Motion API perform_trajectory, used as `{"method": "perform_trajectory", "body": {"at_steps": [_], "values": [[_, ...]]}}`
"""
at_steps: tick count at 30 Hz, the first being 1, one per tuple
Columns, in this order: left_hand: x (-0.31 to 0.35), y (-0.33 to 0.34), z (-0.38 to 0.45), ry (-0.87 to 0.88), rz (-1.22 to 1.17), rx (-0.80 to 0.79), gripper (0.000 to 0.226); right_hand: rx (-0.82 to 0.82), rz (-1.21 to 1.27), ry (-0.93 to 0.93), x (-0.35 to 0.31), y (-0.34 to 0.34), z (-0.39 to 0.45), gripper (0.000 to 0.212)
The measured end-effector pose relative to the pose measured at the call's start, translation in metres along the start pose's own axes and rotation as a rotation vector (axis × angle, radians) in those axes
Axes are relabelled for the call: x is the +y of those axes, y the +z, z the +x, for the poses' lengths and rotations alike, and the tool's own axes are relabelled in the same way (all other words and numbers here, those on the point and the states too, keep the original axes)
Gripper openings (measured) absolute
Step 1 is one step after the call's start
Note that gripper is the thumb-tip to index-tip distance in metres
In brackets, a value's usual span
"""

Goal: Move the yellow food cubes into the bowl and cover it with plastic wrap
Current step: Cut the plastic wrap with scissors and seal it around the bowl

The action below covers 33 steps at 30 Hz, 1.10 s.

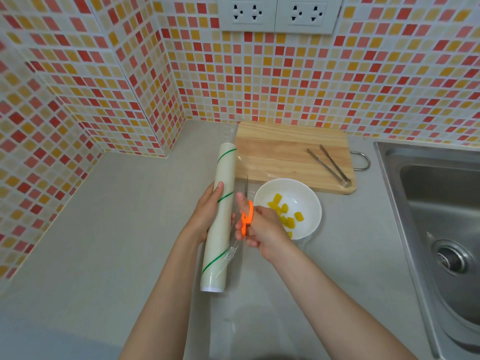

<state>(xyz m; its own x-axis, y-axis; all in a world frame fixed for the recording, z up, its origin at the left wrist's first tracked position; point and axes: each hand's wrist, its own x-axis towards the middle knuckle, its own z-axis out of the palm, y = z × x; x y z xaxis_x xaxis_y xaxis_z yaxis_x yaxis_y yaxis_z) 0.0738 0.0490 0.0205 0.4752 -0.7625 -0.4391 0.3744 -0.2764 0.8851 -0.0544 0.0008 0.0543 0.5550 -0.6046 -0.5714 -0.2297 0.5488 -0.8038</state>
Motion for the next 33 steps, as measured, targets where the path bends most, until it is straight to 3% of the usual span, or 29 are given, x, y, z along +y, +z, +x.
{"method": "perform_trajectory", "body": {"at_steps": [12, 33], "values": [[0.000, -0.003, -0.003, 0.031, -0.016, -0.045, 0.049, 0.002, 0.050, 0.020, -0.023, 0.002, 0.025, 0.047], [0.007, -0.020, -0.006, 0.014, -0.045, -0.023, 0.034, -0.096, 0.136, 0.183, -0.058, 0.007, 0.066, 0.054]]}}
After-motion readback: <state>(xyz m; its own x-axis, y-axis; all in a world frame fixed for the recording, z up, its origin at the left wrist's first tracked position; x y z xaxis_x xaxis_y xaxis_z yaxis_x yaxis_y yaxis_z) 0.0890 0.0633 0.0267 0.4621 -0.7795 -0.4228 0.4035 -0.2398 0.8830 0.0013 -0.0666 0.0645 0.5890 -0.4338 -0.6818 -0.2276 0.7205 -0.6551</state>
